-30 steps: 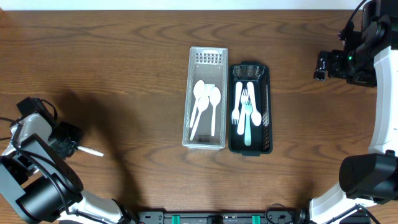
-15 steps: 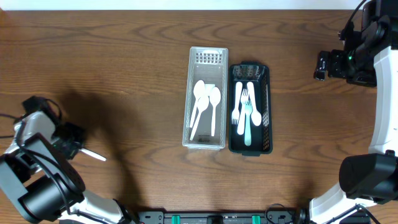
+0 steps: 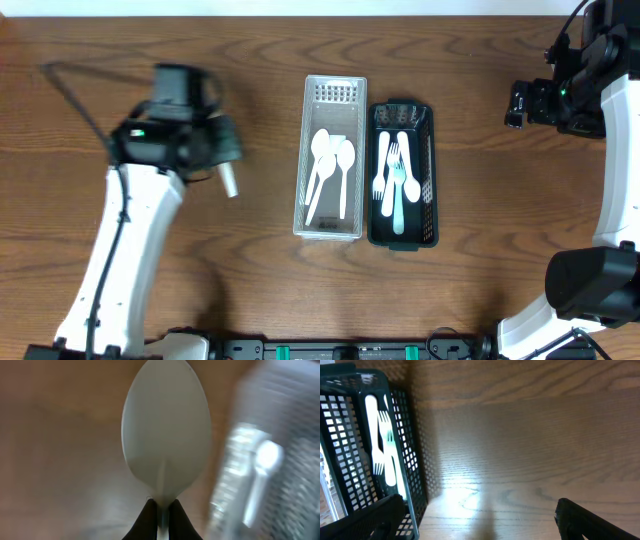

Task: Pack container
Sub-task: 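Place the last spoon into the white basket with the left gripper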

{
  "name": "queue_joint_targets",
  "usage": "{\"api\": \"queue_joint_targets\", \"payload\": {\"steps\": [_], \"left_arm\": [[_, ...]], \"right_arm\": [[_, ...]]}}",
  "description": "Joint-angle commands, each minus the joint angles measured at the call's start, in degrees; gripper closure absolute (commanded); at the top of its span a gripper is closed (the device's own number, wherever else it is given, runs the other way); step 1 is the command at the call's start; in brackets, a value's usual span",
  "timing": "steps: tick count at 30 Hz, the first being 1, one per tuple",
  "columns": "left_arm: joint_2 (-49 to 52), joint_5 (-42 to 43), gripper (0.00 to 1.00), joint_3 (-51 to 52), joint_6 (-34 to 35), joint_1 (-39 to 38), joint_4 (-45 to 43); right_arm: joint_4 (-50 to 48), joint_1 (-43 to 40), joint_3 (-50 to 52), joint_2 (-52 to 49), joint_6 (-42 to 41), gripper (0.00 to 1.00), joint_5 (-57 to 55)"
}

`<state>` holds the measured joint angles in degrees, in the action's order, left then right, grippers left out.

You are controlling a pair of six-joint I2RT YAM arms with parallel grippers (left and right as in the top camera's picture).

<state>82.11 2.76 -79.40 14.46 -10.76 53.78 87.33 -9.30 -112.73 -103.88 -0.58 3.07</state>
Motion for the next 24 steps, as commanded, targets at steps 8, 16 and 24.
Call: {"api": "queue_joint_targets", "payload": {"steps": [8,16,24], "left_arm": [[6.01,-0.83,0.94,-3.67,-5.44,-18.73,-5.42],[18.53,-0.81,0.94,-3.67,-5.70,-24.06,-9.07],[25.42,-0.83,0.90,-3.67,-5.70,-23.04,-11.17]], "right_arm": [[-0.17,-0.04,0.09,-0.39,-0.02,0.01,0.42],[-0.11,-0.04,0.09,-0.39,-0.02,0.01,0.42],[0.13,-0.04,0.09,-0.39,-0.02,0.01,0.42]]}}
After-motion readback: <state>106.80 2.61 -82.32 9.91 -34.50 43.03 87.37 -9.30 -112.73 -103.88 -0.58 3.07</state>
